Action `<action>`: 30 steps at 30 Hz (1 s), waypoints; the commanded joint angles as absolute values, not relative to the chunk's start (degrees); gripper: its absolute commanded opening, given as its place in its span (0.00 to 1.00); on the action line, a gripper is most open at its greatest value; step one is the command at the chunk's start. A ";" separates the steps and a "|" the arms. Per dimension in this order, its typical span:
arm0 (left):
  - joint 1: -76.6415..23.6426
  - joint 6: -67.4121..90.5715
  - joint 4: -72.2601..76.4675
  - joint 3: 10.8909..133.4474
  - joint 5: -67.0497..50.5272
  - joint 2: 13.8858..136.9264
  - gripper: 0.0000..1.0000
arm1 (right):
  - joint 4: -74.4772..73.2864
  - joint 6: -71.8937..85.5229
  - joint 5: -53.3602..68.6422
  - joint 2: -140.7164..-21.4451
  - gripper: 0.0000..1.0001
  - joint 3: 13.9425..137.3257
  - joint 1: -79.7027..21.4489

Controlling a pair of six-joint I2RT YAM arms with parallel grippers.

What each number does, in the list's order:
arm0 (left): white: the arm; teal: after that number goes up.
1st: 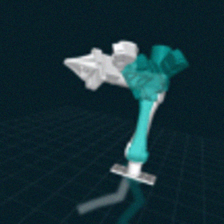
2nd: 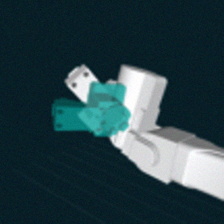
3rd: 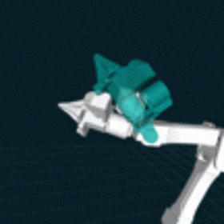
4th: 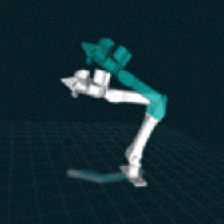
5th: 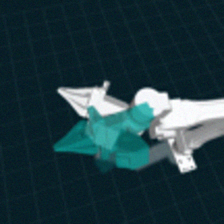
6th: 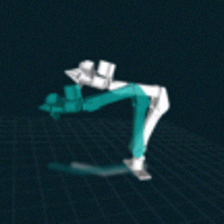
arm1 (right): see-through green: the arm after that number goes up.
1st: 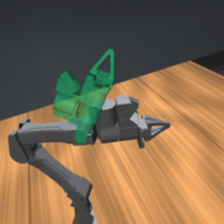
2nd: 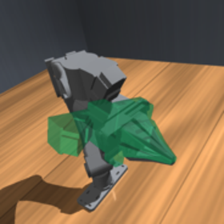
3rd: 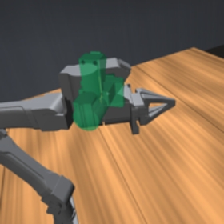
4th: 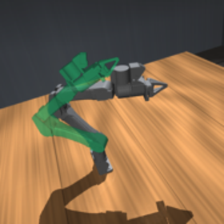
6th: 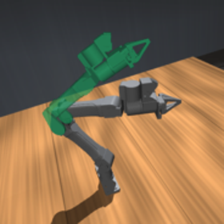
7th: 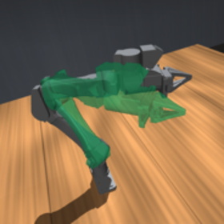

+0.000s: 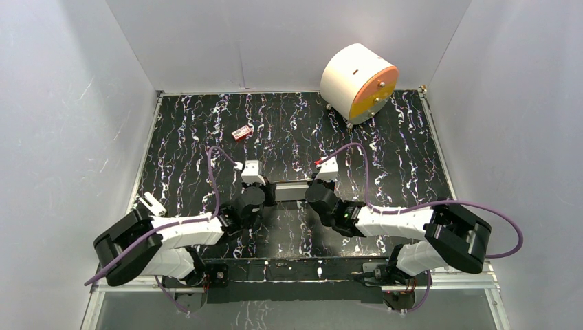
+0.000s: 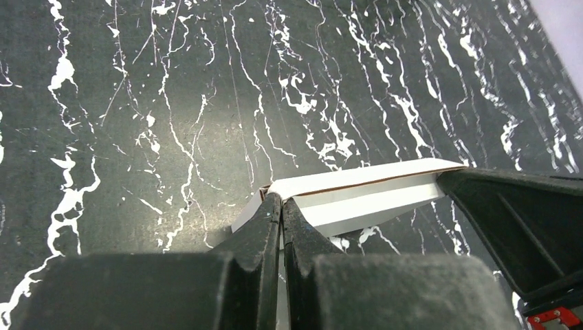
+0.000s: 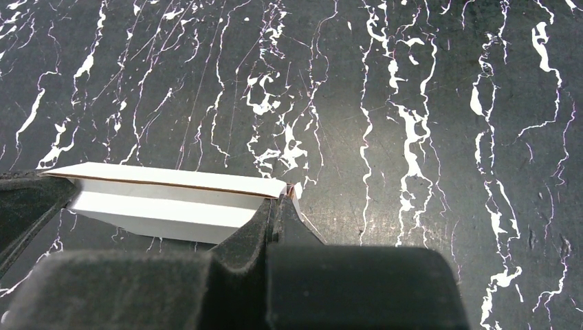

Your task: Fold the paper box

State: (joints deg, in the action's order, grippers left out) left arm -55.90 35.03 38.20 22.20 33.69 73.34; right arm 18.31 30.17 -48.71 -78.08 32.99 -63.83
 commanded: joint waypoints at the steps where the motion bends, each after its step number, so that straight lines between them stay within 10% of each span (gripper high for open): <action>1: -58.28 30.68 29.91 25.49 26.40 70.51 0.00 | 13.79 31.82 -39.00 -79.28 0.00 32.30 -66.18; 30: -48.16 44.12 19.66 31.62 11.93 64.03 0.00 | 7.06 33.91 -40.13 -81.97 0.00 36.31 -66.18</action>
State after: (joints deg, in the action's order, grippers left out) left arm -49.06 36.71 16.47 29.63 20.93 66.30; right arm 13.28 31.99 -48.69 -79.24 35.97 -64.71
